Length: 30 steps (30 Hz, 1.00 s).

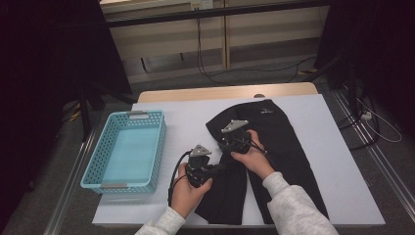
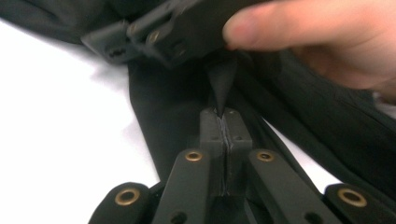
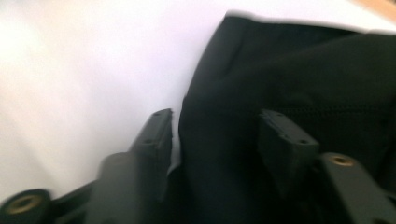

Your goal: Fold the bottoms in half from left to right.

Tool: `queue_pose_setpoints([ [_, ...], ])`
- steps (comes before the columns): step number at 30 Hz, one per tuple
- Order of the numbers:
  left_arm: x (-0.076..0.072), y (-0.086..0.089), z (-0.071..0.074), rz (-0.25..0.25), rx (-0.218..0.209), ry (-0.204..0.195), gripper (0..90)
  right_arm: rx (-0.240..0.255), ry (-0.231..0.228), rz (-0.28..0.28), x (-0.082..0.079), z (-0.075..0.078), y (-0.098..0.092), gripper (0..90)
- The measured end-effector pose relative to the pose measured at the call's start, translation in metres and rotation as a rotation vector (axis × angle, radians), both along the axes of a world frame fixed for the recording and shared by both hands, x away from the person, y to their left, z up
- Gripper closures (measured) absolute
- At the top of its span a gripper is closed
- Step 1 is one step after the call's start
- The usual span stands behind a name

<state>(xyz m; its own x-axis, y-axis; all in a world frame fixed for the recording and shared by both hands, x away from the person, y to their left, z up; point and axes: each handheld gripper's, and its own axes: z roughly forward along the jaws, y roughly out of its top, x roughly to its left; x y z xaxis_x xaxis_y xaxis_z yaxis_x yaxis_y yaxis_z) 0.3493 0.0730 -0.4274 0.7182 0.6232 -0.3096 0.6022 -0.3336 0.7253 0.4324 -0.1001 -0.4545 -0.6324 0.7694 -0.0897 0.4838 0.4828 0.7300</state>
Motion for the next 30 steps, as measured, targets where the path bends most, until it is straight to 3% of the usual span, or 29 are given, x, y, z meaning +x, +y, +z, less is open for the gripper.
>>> queue_pose_setpoints([
  [1,0.000,0.000,-0.001,0.000,0.000,0.004,89.1,-0.026,0.008,0.003,0.000,-0.003,0.001,52.6],
  [4,0.001,0.000,-0.002,0.003,0.000,0.006,89.0,0.000,0.007,-0.004,0.002,-0.005,0.001,63.0],
  [6,0.000,-0.001,-0.001,0.002,-0.004,0.003,89.0,0.001,0.020,-0.012,0.004,-0.004,0.000,78.3],
  [8,0.000,-0.001,0.000,0.001,-0.004,0.000,89.0,0.003,0.015,-0.030,0.007,-0.001,-0.001,85.0],
  [10,0.000,-0.001,0.001,0.002,-0.014,-0.008,89.0,0.066,0.023,-0.055,0.009,0.006,-0.006,86.8],
  [14,0.000,-0.001,0.005,-0.004,-0.025,-0.017,89.0,0.162,-0.006,-0.090,0.010,0.025,-0.019,87.4],
  [18,-0.002,-0.003,0.014,-0.005,-0.063,-0.045,89.0,0.261,-0.033,-0.138,0.012,0.044,-0.038,87.7],
  [20,-0.002,-0.005,0.018,-0.010,-0.093,-0.046,89.0,0.265,-0.054,-0.154,0.013,0.051,-0.045,87.7],
  [26,0.004,-0.014,0.028,-0.032,-0.138,-0.040,89.0,0.298,-0.061,-0.170,0.013,0.061,-0.061,87.7],
  [30,0.005,-0.022,0.035,-0.047,-0.160,-0.052,89.1,0.315,-0.041,-0.206,0.015,0.064,-0.070,87.7],
])
